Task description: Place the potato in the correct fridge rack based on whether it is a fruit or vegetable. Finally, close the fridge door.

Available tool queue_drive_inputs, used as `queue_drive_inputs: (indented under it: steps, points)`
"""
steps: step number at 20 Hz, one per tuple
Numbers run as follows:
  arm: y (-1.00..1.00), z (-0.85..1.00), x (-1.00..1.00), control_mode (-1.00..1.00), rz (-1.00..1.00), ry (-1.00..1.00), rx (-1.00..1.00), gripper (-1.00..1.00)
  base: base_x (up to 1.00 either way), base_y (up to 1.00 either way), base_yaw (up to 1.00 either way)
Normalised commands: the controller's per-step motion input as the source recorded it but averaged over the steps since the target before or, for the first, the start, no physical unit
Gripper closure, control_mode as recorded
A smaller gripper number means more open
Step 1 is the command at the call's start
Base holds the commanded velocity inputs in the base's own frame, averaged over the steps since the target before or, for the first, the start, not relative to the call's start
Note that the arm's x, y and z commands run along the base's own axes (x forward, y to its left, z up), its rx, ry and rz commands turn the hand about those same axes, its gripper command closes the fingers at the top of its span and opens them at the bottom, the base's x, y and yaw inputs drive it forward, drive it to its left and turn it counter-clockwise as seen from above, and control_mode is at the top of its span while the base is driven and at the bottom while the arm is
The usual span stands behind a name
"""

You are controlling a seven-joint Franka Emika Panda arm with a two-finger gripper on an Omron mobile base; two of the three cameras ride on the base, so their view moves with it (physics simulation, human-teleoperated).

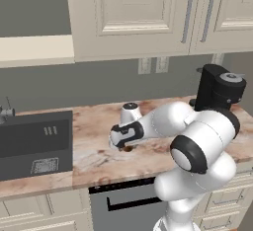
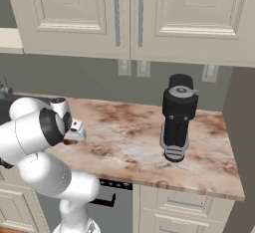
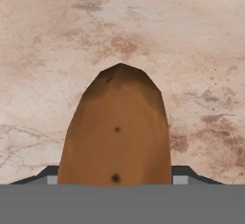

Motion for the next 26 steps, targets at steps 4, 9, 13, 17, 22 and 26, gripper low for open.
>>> queue_drive_inputs:
  steps: [4,9,13,17,22,26]
  points:
    - [0.0,0.0,0.0,-1.0,0.0,0.0,0.0,1.0,0.0,0.0,0.0]
    - [0.0,0.0,-0.07,-1.0,0.0,0.0,0.0,1.0,0.0,0.0,0.0]
    - [0.0,0.07,-0.1,-1.0,0.0,0.0,0.0,1.0,0.0,0.0,0.0]
    - [-0.02,0.27,-0.49,-1.0,-0.01,0.0,0.0,1.0,0.0,0.0,0.0]
    - [-0.11,0.34,-0.74,-1.0,-0.01,-0.04,0.0,1.0,0.0,0.0,0.0]
    - [-0.07,0.43,-0.73,-1.0,-0.02,-0.01,0.0,1.0,0.0,0.0,0.0]
